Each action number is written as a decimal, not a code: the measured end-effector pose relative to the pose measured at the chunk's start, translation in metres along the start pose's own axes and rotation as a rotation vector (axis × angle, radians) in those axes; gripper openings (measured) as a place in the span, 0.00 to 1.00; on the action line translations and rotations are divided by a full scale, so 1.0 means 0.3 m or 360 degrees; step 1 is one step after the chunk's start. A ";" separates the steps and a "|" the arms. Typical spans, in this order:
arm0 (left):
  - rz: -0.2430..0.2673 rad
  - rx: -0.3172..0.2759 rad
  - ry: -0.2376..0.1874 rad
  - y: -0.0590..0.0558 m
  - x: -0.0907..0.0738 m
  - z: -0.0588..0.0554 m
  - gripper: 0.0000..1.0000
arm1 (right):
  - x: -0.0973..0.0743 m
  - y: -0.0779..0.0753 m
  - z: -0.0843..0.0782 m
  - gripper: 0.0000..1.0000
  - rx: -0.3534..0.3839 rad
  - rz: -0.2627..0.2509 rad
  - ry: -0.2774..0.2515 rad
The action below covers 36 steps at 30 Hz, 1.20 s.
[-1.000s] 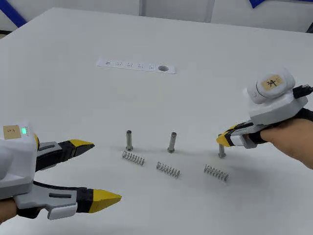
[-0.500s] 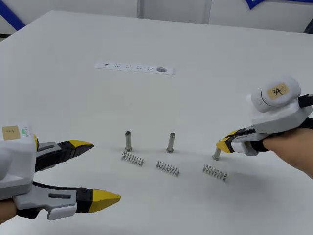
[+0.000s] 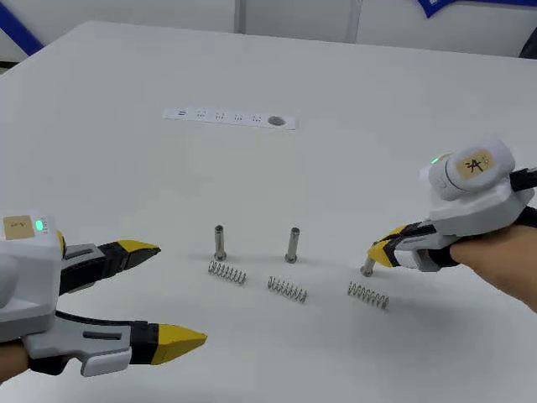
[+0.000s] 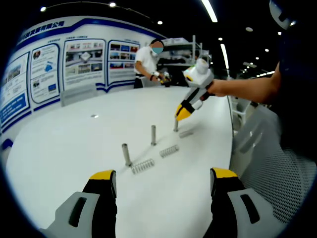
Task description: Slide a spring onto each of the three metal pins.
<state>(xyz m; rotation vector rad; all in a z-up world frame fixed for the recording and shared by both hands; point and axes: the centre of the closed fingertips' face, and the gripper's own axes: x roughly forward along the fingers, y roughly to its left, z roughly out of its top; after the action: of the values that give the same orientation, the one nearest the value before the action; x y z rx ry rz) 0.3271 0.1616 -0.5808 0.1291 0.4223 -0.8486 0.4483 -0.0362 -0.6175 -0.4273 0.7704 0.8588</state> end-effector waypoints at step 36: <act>-0.0023 -0.0007 0.0015 -0.013 0.006 -0.007 0.78 | -0.040 0.082 -0.109 0.15 0.0024 0.0058 0.0024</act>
<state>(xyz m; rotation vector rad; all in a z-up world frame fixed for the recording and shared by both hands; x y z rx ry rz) 0.3245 0.1582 -0.5833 0.1260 0.4345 -0.8615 0.4094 -0.0479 -0.6308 -0.4080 0.8003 0.8844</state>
